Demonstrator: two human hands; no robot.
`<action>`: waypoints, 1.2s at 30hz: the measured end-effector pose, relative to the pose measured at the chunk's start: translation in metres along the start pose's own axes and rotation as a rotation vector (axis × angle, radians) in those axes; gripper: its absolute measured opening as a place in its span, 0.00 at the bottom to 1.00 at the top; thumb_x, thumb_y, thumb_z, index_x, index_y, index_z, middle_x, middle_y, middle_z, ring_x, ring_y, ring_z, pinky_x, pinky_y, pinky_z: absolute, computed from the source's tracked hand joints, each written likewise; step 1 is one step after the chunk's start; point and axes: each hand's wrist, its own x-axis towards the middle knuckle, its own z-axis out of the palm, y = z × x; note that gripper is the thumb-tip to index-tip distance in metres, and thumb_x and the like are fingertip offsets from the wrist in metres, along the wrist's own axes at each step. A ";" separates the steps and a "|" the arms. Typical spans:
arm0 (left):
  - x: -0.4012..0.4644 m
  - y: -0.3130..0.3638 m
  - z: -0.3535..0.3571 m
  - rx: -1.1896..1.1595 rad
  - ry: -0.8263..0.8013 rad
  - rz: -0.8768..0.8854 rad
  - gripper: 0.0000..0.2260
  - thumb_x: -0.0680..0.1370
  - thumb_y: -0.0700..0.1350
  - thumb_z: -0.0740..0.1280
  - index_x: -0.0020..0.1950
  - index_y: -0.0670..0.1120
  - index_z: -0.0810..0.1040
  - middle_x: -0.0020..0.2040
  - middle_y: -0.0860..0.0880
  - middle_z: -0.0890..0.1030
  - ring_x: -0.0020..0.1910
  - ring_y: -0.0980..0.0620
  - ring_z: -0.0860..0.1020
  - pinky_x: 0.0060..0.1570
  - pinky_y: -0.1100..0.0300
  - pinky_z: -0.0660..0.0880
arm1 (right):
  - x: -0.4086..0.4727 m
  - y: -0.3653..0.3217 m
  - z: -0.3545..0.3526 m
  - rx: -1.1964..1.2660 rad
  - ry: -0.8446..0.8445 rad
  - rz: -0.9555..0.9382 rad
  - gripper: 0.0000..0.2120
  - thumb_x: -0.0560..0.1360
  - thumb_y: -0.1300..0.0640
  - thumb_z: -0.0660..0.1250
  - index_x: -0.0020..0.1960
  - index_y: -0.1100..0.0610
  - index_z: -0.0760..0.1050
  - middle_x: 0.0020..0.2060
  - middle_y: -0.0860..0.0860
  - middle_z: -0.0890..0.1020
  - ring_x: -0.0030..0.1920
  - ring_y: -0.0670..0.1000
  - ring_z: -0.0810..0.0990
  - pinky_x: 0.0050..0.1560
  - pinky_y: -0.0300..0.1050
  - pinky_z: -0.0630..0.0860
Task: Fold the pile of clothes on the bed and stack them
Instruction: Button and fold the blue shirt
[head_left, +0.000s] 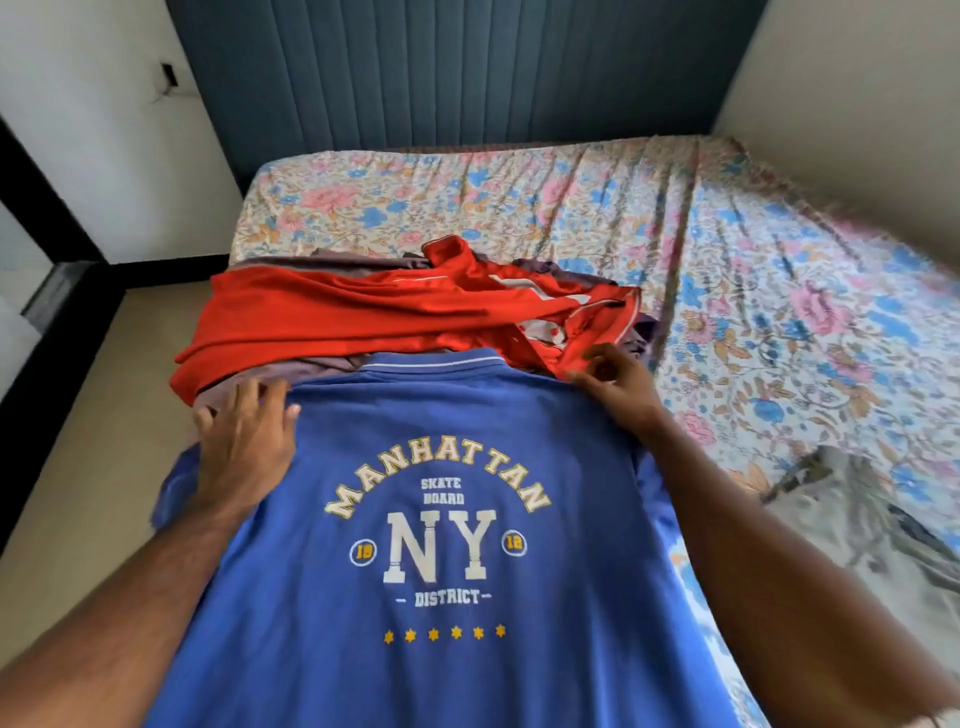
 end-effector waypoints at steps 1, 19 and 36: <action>-0.011 0.001 -0.005 -0.016 -0.017 0.040 0.16 0.78 0.52 0.65 0.58 0.42 0.77 0.51 0.39 0.77 0.49 0.36 0.77 0.48 0.37 0.68 | -0.012 0.005 -0.012 0.014 0.086 0.023 0.13 0.73 0.45 0.77 0.51 0.50 0.79 0.44 0.51 0.84 0.46 0.52 0.82 0.52 0.55 0.79; -0.086 -0.089 -0.024 -0.719 -0.601 -1.009 0.20 0.82 0.59 0.63 0.55 0.41 0.76 0.51 0.37 0.80 0.46 0.37 0.77 0.38 0.47 0.76 | -0.067 0.002 -0.092 -0.738 0.006 0.226 0.29 0.77 0.33 0.64 0.63 0.55 0.67 0.55 0.60 0.79 0.55 0.64 0.80 0.57 0.62 0.73; -0.053 -0.121 -0.042 -0.448 -0.141 -0.723 0.15 0.85 0.43 0.58 0.66 0.33 0.65 0.59 0.23 0.73 0.58 0.22 0.73 0.56 0.33 0.70 | -0.086 0.007 -0.070 -0.605 0.316 0.197 0.17 0.81 0.40 0.63 0.53 0.53 0.64 0.48 0.63 0.78 0.45 0.67 0.80 0.42 0.56 0.73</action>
